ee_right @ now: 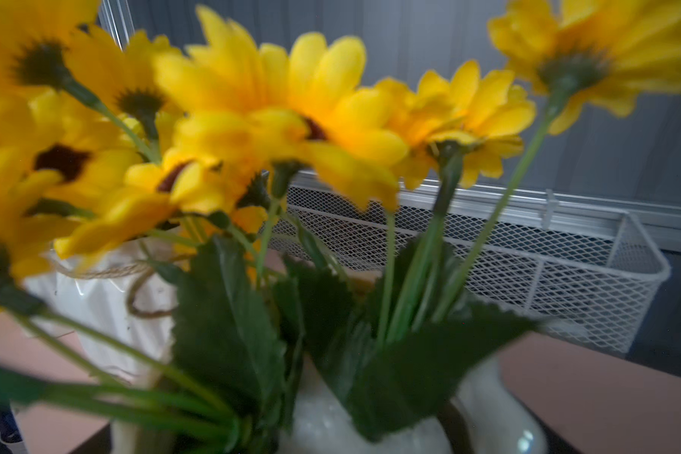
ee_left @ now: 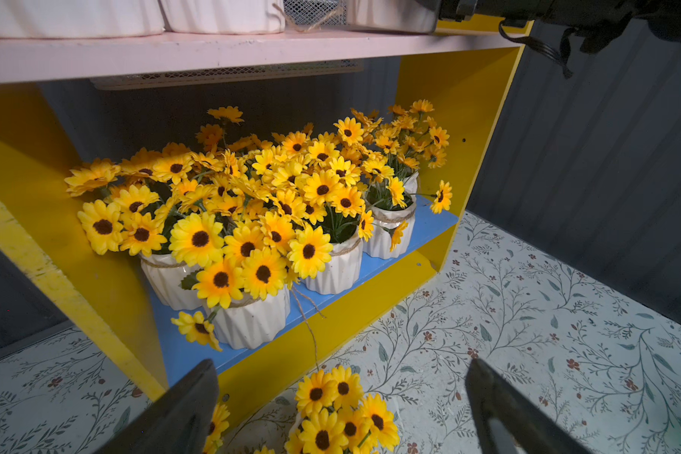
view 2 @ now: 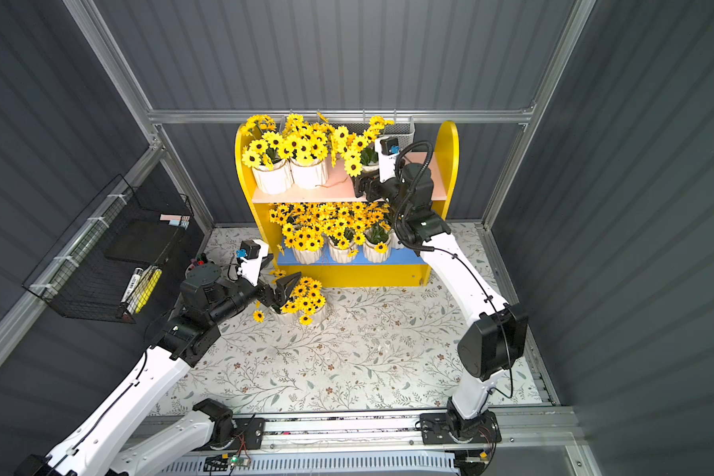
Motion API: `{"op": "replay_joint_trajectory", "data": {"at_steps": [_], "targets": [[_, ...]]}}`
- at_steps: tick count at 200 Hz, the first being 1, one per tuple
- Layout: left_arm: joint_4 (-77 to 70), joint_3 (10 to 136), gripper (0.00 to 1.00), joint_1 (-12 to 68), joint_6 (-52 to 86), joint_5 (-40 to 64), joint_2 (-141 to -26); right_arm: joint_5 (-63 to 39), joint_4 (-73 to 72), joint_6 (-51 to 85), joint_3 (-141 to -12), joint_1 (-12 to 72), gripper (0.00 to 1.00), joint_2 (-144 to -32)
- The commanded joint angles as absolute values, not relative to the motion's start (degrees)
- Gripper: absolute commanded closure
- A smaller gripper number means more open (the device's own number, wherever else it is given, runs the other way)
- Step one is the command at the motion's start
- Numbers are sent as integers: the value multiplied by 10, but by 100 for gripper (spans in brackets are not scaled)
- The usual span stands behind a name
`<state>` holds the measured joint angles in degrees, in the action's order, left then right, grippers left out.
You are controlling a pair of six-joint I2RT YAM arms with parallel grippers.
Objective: Take the sunflower pots off the shelves
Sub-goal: Pick up the sunflower pot from the shelf.
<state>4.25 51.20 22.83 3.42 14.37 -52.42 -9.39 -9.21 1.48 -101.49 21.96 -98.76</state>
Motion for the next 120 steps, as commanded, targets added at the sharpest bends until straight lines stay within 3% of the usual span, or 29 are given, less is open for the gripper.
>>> {"op": "replay_joint_trajectory", "data": {"at_steps": [1, 120], "targets": [[27, 509, 1, 230, 30, 154, -528, -93, -157, 22, -1013, 213, 100, -946], [23, 508, 1, 230, 42, 163, -540, -122, -190, 13, -888, 227, 100, -836]]}}
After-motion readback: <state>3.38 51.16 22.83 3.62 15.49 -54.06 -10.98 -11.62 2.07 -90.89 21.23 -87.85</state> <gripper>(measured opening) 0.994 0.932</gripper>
